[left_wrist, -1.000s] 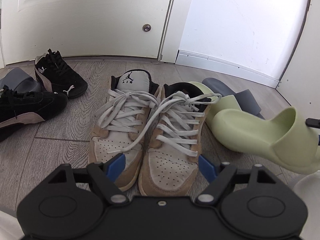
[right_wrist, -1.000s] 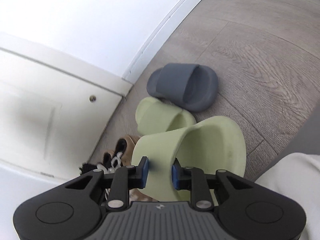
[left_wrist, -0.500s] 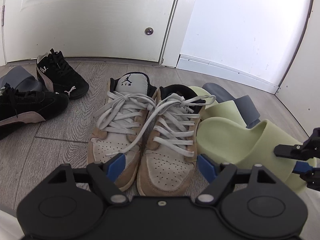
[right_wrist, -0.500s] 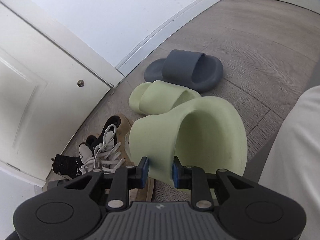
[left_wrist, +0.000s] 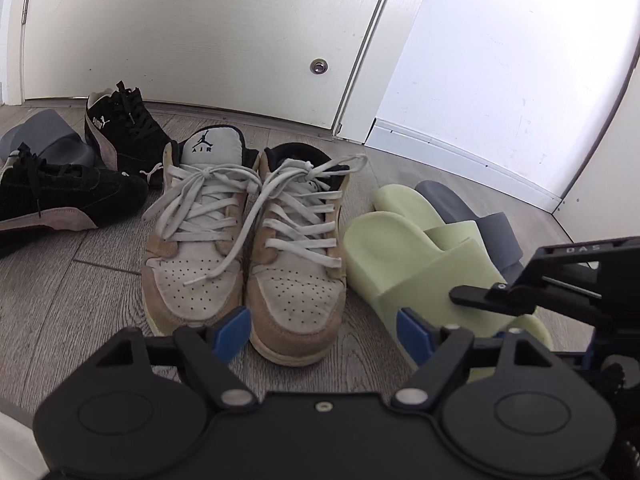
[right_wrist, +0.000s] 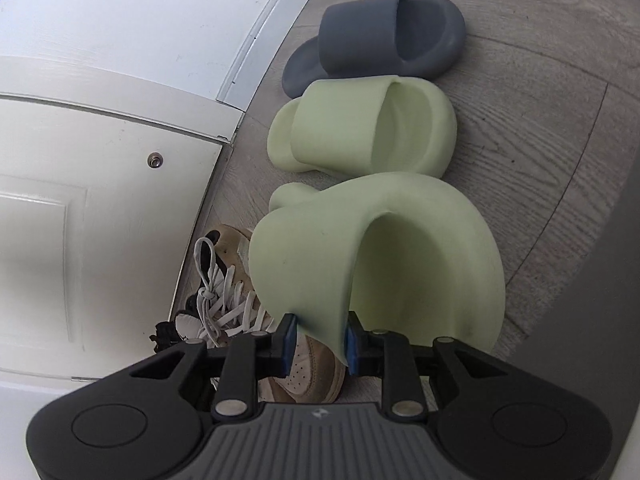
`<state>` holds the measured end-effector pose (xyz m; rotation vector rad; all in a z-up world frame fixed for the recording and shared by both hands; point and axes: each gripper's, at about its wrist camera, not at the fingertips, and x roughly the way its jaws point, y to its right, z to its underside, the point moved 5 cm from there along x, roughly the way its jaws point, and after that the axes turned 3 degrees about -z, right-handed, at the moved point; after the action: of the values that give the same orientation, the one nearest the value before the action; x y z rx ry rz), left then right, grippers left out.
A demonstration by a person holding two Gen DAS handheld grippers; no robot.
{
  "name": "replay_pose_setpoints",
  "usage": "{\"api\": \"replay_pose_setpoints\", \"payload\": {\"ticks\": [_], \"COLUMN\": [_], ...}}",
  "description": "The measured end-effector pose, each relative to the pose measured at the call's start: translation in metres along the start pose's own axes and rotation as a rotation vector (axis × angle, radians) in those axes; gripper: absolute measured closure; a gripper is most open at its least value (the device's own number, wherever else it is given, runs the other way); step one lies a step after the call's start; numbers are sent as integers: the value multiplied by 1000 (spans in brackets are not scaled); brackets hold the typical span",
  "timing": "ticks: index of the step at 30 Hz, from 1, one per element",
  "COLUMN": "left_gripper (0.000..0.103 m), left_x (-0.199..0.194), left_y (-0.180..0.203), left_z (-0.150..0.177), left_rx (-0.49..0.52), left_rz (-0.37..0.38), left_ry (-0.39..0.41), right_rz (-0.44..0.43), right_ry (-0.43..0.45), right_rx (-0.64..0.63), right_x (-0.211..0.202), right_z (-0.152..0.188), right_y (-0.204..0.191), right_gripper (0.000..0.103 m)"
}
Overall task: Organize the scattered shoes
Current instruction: 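Lift the pale green slide with the right tool and set it beside its pair, then push the two pale green slides together with the right tool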
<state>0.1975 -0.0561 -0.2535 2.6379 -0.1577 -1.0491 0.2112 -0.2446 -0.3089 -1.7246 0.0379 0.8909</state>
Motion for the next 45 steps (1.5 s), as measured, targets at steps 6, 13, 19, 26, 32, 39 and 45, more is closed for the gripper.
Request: {"api": "replay_pose_setpoints", "payload": {"ticks": [6, 13, 19, 26, 32, 39, 45], "left_gripper": [23, 23, 23, 23, 23, 23, 23], "left_x": [-5, -13, -7, 12, 15, 18, 20], "left_y": [-1, -28, -45, -62, -59, -56, -48], "left_z": [-12, -45, -58, -49, -45, -41, -39], "left_rx": [3, 11, -11, -64, -46, -2, 48], "left_rz": [-37, -123, -161, -195, -190, -241, -244], "left_ry": [45, 116, 130, 68, 59, 62, 66], "right_rz": [-75, -107, -156, -149, -106, 71, 232], "right_ry": [-16, 14, 19, -138, -114, 79, 81], "right_rx": [175, 140, 167, 76, -71, -466, -1141], "right_x": [29, 59, 78, 97, 51, 15, 32], "right_z": [1, -2, -20, -49, -57, -82, -57], "right_y": [13, 7, 11, 2, 6, 1, -11], "right_gripper": [75, 74, 74, 63, 43, 43, 43]}}
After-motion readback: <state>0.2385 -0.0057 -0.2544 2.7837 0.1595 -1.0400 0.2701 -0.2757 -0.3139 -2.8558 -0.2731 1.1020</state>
